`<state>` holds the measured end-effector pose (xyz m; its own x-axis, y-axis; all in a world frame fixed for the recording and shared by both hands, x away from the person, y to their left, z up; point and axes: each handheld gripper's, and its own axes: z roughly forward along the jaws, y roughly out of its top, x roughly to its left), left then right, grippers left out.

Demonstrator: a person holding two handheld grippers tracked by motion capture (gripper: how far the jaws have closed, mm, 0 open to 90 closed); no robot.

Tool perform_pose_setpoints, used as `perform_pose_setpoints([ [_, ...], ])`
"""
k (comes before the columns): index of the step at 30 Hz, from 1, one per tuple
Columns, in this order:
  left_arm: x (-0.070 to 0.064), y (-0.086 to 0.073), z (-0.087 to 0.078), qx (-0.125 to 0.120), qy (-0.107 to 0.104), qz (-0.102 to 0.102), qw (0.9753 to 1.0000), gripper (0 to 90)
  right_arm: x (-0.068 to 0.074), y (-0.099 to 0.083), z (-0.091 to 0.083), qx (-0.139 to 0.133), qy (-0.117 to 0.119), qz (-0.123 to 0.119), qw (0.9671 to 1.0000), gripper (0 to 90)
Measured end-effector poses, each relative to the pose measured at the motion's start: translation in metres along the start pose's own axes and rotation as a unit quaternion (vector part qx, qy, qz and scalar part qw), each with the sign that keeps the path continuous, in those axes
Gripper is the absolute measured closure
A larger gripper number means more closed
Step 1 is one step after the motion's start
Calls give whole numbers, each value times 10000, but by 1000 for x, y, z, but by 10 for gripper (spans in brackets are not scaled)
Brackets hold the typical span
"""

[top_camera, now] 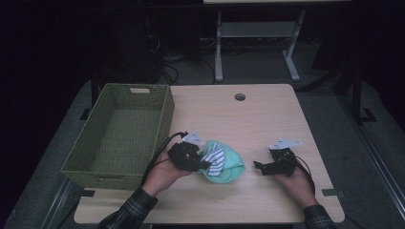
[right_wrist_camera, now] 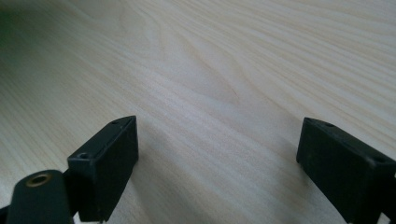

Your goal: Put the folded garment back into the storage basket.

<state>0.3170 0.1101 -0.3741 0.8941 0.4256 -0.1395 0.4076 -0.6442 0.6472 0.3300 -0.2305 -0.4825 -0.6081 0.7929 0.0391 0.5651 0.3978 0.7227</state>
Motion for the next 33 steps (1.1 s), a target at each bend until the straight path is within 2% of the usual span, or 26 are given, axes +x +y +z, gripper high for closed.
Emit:
perform_pose_setpoints([
  [14,19,17,-52,-308,156,-57,9994,719,0,0,0,-1,1,1,10000,122],
  [17,23,19,-64,-401,197,-147,9989,719,0,0,0,1,1,6,10000,122],
  [18,25,20,-69,-381,234,-93,9990,719,0,0,0,-1,2,6,10000,122],
  [23,33,21,-88,-392,427,-85,9983,720,0,0,0,-3,2,1,10000,122],
  [29,45,16,-110,-443,759,-279,9957,721,0,0,0,-3,2,2,10000,122],
  [33,53,10,-125,-489,907,-392,9939,721,0,0,0,-3,3,4,10000,121],
])
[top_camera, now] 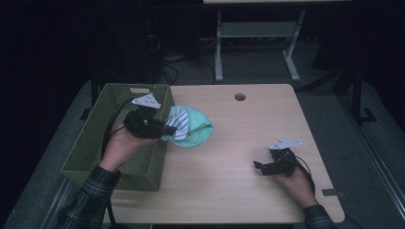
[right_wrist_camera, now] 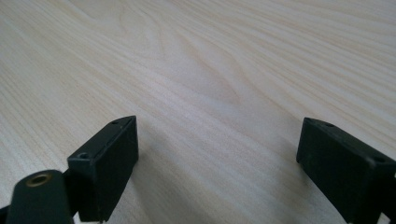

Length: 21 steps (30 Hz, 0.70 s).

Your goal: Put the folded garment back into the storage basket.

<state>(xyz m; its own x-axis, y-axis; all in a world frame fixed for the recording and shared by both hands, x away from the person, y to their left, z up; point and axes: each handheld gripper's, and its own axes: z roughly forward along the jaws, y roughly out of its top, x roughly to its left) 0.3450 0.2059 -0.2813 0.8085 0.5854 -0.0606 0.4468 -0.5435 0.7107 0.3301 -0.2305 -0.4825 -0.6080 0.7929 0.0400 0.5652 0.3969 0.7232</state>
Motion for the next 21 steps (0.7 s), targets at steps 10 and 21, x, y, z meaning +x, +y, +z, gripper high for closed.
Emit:
perform_pose_setpoints([
  [10,23,-13,-35,-119,523,-255,9982,721,0,0,0,2,0,1,10000,122],
  [21,46,-39,-52,-1,1286,-663,9895,719,0,0,0,-5,0,7,10000,122],
])
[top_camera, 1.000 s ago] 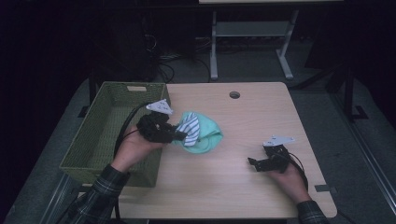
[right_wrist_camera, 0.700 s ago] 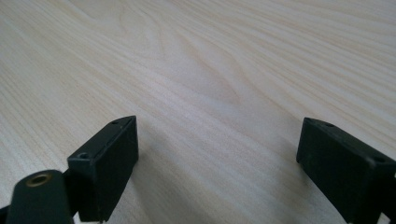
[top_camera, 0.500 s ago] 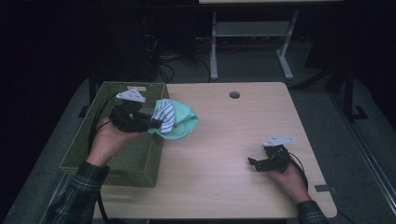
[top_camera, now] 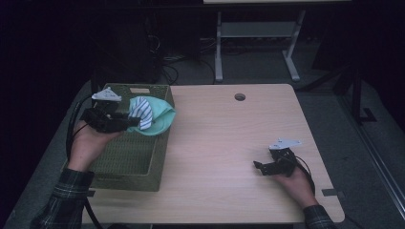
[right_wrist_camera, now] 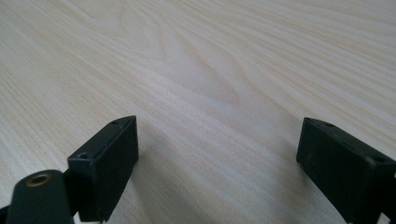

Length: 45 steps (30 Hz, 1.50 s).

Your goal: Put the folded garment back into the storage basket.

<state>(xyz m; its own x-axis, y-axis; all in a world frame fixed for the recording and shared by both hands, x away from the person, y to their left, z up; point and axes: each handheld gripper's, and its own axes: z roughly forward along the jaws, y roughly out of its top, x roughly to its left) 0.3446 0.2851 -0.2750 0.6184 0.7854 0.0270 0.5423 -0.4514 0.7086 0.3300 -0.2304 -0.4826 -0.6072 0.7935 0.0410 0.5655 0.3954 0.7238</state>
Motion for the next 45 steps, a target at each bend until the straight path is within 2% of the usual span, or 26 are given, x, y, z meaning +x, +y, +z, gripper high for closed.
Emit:
perform_pose_setpoints([
  [3,10,-8,1,14,68,-185,9998,720,0,0,0,14,1,-6,10000,122],
  [12,34,-34,11,261,446,-481,9975,720,0,0,0,9,1,-4,10000,122],
  [17,42,-50,22,390,490,-597,9962,719,0,0,0,6,-3,-8,10000,122],
  [34,51,-83,66,650,512,-770,9936,716,0,0,0,1,-22,47,10000,127],
  [38,50,-86,72,708,571,-716,9933,714,0,0,0,-1,-22,49,10000,127],
  [41,50,-89,77,726,529,-732,9933,714,0,0,-1,5,-18,48,10000,127],
  [45,49,-91,82,874,468,-740,9923,714,0,0,-1,5,-21,47,10000,127],
])
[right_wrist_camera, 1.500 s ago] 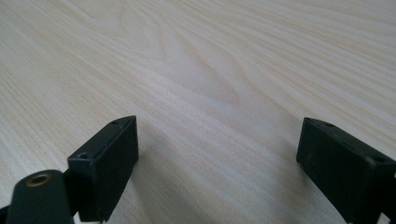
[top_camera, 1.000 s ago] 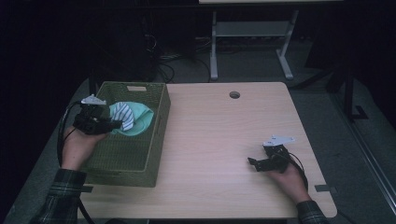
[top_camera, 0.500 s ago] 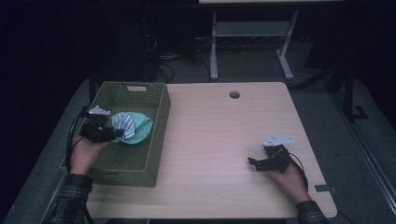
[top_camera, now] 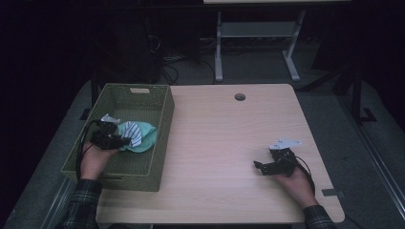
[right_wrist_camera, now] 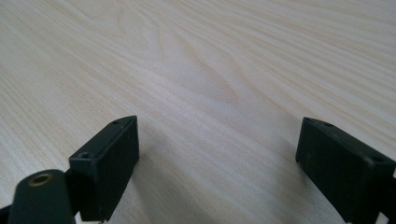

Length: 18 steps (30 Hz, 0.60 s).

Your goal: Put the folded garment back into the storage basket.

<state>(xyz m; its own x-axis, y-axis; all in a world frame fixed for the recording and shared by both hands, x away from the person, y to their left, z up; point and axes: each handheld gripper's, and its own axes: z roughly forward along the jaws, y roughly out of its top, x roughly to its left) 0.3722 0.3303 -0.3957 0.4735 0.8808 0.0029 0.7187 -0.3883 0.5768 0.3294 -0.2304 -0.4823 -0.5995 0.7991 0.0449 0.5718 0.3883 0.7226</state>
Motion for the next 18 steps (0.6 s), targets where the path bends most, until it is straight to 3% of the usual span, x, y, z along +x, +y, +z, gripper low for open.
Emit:
perform_pose_setpoints([
  [4,0,-1,5,213,-18,-20,9998,710,0,0,0,2,-2,-3,10000,127],
  [13,1,-1,7,305,-150,-112,9994,661,0,0,0,-3,-7,5,10000,129],
  [18,-2,0,9,282,-61,5,9996,438,0,0,0,-5,-6,7,10000,129],
])
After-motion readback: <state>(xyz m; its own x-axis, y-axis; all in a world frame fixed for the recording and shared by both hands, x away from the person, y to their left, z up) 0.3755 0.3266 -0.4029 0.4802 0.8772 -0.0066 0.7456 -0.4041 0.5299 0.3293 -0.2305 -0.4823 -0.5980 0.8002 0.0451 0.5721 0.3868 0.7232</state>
